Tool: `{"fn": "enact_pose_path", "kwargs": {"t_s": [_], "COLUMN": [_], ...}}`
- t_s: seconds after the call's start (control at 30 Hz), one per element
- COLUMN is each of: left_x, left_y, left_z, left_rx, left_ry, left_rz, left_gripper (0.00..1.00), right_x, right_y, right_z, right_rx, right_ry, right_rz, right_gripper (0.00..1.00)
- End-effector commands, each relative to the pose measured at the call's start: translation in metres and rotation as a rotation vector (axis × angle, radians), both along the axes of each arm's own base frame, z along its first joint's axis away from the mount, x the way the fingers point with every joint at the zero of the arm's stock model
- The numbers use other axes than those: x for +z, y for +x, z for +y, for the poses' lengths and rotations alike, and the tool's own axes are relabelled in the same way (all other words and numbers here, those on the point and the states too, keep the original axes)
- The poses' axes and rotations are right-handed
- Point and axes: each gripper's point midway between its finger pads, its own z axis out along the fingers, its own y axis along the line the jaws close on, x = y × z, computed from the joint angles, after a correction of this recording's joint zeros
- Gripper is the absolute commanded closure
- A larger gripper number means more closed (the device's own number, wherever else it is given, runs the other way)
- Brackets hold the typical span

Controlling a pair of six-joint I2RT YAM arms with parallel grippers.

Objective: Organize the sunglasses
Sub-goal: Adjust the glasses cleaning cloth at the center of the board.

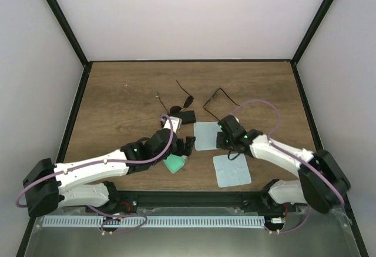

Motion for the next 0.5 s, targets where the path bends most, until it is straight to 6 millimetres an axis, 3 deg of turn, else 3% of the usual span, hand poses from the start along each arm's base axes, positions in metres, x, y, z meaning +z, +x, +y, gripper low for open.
{"fn": "enact_pose_path", "kwargs": {"t_s": [0.0, 0.27, 0.47], "left_x": [-0.002, 0.005, 0.002], "left_y": [0.002, 0.004, 0.007], "left_z": [0.007, 0.019, 0.024], "left_rx": [0.035, 0.069, 0.094], "left_ry": [0.007, 0.013, 0.042], "left_rz": [0.008, -0.011, -0.017], "left_gripper": [0.0, 0.0, 0.0], "right_x": [0.012, -0.012, -0.042], "right_y": [0.042, 0.078, 0.082], "right_z": [0.025, 0.046, 0.058], "right_rx": [0.034, 0.062, 0.096], "right_ry": [-0.026, -0.108, -0.111], "right_rz": [-0.062, -0.035, 0.032], "right_gripper": [0.56, 0.58, 0.6]}}
